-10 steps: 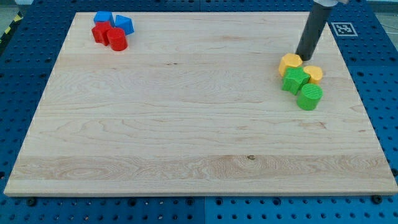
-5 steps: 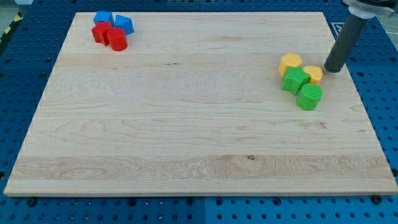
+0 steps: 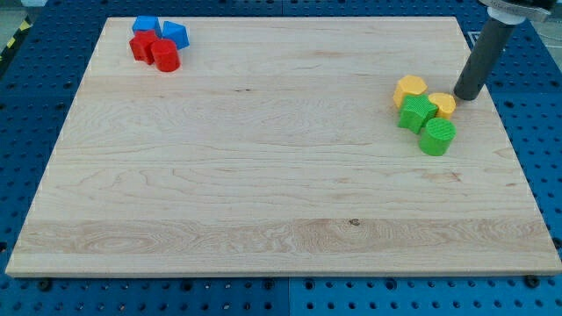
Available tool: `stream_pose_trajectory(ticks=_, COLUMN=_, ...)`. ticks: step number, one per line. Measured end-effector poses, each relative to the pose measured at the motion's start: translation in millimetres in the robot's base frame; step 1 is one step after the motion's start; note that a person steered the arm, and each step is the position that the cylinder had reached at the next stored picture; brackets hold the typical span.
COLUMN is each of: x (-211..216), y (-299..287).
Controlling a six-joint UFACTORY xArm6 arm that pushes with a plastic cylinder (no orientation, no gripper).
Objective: Slightly move the hexagon to the left
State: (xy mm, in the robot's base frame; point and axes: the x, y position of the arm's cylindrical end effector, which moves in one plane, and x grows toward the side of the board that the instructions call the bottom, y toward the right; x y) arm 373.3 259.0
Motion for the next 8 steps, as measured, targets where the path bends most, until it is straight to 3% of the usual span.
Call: stream_pose_trajectory(ticks=8, x=0, y=-46)
